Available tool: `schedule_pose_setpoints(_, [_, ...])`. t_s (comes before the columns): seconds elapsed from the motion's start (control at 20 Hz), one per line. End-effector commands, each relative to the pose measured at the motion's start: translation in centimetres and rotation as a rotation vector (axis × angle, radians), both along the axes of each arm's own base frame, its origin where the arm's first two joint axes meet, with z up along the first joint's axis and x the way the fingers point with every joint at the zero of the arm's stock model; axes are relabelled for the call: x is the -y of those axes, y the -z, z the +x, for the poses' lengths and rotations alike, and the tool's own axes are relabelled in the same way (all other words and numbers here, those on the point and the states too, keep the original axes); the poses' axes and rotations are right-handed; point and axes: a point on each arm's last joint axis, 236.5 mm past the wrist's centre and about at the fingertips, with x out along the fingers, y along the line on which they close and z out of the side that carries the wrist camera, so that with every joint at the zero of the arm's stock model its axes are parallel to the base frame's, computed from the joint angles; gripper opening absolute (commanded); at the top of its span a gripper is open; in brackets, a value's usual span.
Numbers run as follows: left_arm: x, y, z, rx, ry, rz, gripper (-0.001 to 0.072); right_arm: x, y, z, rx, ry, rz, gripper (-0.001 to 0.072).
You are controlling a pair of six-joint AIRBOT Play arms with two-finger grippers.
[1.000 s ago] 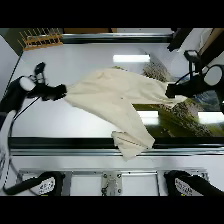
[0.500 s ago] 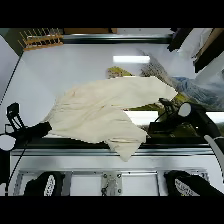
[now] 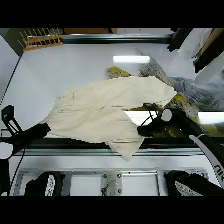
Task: Fold the clothes and pants, and hang the long-sleeved shirts on hangers.
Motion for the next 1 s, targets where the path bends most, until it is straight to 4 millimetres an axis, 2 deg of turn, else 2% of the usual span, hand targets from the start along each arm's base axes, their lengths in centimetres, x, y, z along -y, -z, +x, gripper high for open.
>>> schedule_pose_setpoints(0.0, [0.8,-4.2,3.0,0.084,0.008,-0.068,0.002,7.8,-8.4,7.5,0.262,0.034,-0.215,0.0017])
schedule_pose_setpoints(0.05, [1.7,-6.0,4.4,0.12,0.03,-0.108,0.002,10.2,-13.5,9.8,0.373,0.076,-0.253,0.0017])
schedule_pose_setpoints(0.1, [2.5,-7.9,6.0,0.161,0.059,-0.131,0.002,11.8,-18.9,11.4,0.484,0.114,-0.261,0.0016])
schedule_pose_setpoints(0.15, [2.8,-9.8,7.4,0.196,0.083,-0.127,0.002,12.7,-25.3,12.4,0.616,0.157,-0.252,0.0016])
schedule_pose_setpoints(0.2, [3.0,-11.2,8.6,0.221,0.102,-0.11,0.002,12.7,-29.8,12.4,0.712,0.189,-0.235,0.0016])
schedule_pose_setpoints(0.25, [3.3,-12.6,9.5,0.243,0.116,-0.105,0.002,11.9,-33.8,12.0,0.803,0.204,-0.198,0.0015])
schedule_pose_setpoints(0.3, [3.4,-13.7,10.3,0.26,0.128,-0.1,0.002,10.3,-36.3,11.0,0.865,0.184,-0.151,0.0016])
schedule_pose_setpoints(0.35, [3.3,-14.3,10.9,0.263,0.13,-0.099,0.002,8.5,-37.1,9.9,0.88,0.154,-0.114,0.0016])
schedule_pose_setpoints(0.4, [3.2,-14.3,11.3,0.256,0.132,-0.1,0.002,6.7,-36.3,8.7,0.843,0.122,-0.088,0.0015])
schedule_pose_setpoints(0.5, [2.7,-12.7,11.2,0.207,0.132,-0.079,0.002,3.1,-32.5,6.8,0.712,0.044,-0.054,0.0016])
schedule_pose_setpoints(0.6, [2.0,-9.6,10.0,0.135,0.126,-0.042,0.002,-0.5,-27.6,5.9,0.622,-0.049,-0.04,0.0017])
schedule_pose_setpoints(0.7, [0.8,-6.5,8.1,0.062,0.108,0.014,0.002,-3.9,-22.3,6.0,0.565,-0.078,-0.017,0.0023])
schedule_pose_setpoints(0.75, [0.1,-5.1,7.0,0.028,0.095,0.041,0.002,-5.4,-19.9,6.0,0.542,-0.088,-0.002,0.0066])
schedule_pose_setpoints(0.8, [-0.4,-4.1,6.0,0.006,0.084,0.056,0.002,-6.3,-18.1,6.1,0.524,-0.098,0.006,0.0296])
schedule_pose_setpoints(0.85, [-0.6,-3.3,5.2,-0.007,0.072,0.052,0.002,-6.6,-17.0,6.4,0.509,-0.1,0.001,0.0562])
schedule_pose_setpoints(0.95, [-1.2,-1.9,3.6,-0.024,0.037,0.048,0.002,-4.5,-16.6,7.5,0.52,-0.079,-0.062,0.0587])
